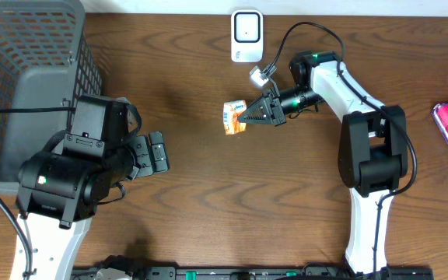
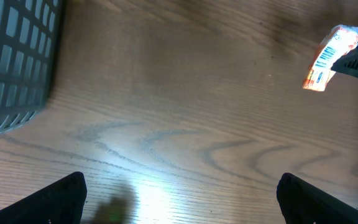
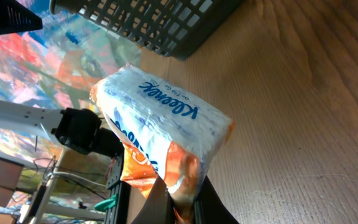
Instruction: Scan the item barcode
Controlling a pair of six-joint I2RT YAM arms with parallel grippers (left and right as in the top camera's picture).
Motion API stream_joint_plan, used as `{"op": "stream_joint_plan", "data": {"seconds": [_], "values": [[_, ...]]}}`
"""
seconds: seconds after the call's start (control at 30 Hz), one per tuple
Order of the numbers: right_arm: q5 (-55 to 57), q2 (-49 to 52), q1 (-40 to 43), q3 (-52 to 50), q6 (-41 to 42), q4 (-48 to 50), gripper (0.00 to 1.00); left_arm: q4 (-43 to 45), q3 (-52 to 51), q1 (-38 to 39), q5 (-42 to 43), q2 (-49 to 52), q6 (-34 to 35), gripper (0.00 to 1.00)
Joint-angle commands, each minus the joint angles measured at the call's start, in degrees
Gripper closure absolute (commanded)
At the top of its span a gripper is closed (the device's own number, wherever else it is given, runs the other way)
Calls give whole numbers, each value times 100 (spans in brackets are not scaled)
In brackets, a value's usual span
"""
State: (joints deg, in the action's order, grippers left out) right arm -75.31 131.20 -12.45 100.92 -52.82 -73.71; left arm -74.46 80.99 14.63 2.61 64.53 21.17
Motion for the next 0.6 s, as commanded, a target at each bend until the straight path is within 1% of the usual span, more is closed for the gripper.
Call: {"op": "stream_joint_plan", "data": {"seconds": [0.0,0.3,0.37,0.43,0.47,0.5,0.57], "values": [[-105,-68,9,55,-138,-7,99,-9,22,-22,-74,20,35,2],[-114,-68,9,55,-57,-46,99,-11,22,-22,-74,20,33,2],[-247,-68,13,55,225,39,99,-9,22,-22,-74,20,35,2],[-476,-68,26,103,979,302,99,-9,22,-22,-74,20,35,2],[-437,-68,37,184,1493,439,99,-11,22,-22,-72,20,33,2],[72,-70,35,439,2347,680,99,-9,22,-22,-74,20,35,2],[1388,-70,-13,857,3541,946,98,-9,22,-22,-74,20,35,2]]}}
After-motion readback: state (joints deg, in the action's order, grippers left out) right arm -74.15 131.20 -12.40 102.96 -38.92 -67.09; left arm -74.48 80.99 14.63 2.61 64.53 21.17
